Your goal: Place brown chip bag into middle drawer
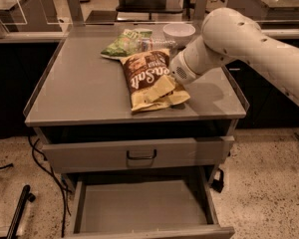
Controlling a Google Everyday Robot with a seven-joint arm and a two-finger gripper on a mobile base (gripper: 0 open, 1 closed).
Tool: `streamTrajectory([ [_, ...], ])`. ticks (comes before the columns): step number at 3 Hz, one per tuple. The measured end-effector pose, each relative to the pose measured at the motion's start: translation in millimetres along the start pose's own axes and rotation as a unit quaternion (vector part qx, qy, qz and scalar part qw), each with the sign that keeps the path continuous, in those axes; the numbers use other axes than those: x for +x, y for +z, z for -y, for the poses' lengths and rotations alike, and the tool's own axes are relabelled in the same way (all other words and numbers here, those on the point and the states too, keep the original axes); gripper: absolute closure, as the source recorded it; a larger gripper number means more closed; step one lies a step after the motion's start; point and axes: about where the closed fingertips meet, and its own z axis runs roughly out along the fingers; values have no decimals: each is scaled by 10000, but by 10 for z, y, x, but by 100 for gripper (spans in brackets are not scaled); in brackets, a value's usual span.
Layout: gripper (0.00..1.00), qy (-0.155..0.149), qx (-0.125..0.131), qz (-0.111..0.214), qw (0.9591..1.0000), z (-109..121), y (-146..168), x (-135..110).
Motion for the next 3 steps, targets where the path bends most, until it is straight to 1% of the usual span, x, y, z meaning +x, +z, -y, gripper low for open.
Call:
streamTrajectory([
  [1, 64, -13, -31, -54, 10000, -49, -54, -8],
  [2, 87, -107, -13, 41, 9999, -125, -262, -105],
  [3, 100, -421, -5, 263, 9988, -288, -666, -338],
])
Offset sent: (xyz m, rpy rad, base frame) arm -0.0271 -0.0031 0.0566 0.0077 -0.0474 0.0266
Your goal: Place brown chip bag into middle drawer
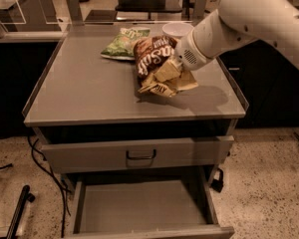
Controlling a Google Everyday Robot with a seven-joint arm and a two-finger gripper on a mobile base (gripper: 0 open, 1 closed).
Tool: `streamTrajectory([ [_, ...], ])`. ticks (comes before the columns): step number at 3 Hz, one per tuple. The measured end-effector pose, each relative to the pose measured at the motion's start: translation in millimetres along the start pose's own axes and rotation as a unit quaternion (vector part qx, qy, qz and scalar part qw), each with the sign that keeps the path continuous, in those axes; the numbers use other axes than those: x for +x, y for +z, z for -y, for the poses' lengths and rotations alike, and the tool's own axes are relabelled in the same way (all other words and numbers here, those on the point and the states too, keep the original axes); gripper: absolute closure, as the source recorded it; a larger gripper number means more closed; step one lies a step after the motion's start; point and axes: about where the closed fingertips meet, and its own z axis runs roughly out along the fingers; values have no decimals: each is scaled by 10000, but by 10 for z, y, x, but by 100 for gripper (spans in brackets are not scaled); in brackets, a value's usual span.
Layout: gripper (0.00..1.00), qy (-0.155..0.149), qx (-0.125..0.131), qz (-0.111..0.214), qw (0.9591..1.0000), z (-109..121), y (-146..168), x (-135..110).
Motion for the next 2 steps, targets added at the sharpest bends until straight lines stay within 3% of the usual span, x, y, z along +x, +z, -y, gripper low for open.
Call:
streamTrajectory([
  [1, 100, -241, -13, 107, 9997, -107, -247, -167],
  [2, 100, -242, -13, 107, 9996, -107, -248, -167],
])
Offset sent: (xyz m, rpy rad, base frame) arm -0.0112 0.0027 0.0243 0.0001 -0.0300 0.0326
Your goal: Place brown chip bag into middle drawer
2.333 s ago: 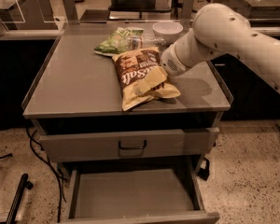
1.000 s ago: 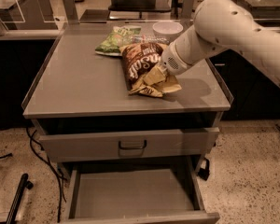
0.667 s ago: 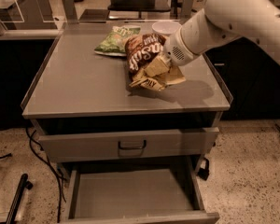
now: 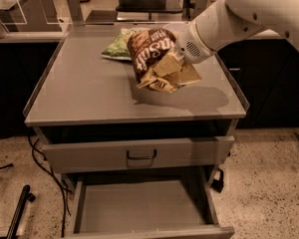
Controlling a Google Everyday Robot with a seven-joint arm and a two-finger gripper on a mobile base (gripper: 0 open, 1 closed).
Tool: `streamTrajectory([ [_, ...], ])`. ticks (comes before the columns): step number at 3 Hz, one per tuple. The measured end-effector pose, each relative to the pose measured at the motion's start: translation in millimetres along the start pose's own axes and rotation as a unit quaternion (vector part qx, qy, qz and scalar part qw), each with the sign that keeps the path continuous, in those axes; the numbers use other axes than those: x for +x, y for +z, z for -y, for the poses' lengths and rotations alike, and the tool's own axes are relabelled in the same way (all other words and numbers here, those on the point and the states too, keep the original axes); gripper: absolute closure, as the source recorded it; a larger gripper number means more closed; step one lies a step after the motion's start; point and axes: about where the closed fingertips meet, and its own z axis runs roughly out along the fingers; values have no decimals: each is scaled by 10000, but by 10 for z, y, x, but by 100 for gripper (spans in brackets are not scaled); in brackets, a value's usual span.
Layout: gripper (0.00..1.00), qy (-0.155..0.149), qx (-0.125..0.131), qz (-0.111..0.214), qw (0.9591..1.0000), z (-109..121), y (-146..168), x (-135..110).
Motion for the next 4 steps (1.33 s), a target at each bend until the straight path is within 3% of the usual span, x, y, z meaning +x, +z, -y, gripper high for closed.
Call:
streamTrajectory([
  [1, 100, -326, -204, 27, 9993, -70, -111, 22],
  [2, 100, -1095, -823, 259, 9902, -406, -533, 97],
  [3, 100, -1697, -1376, 394, 9750, -693, -854, 214],
  [4, 100, -1837, -1513, 346, 9707, -760, -865, 256],
])
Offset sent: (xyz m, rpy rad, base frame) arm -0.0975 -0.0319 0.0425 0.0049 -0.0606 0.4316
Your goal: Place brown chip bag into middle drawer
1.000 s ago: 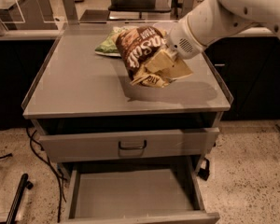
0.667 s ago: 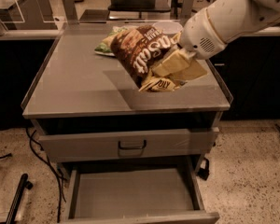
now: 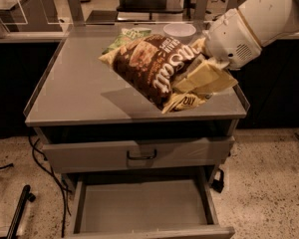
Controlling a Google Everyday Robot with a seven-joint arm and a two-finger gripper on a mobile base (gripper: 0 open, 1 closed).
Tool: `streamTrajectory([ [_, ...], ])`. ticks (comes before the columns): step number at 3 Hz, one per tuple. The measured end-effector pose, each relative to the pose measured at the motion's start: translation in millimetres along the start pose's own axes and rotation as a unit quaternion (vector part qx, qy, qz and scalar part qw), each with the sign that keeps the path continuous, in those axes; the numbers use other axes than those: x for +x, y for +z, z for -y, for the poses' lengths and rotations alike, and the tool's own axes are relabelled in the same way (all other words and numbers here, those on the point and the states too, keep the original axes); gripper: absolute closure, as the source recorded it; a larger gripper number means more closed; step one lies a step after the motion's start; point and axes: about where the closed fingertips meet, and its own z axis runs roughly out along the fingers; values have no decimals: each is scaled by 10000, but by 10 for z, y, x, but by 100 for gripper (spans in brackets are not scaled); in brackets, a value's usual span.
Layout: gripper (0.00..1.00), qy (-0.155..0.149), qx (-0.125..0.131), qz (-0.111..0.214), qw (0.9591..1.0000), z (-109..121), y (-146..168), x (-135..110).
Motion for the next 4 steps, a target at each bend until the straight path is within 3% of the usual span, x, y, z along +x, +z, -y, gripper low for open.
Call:
streamTrajectory([
  [1, 100, -19, 8, -16, 10000, 7, 8, -7],
  [2, 100, -61, -24, -140, 9999, -78, 176, 165],
  [4, 100, 263, -119, -447, 9986, -703, 261, 511],
])
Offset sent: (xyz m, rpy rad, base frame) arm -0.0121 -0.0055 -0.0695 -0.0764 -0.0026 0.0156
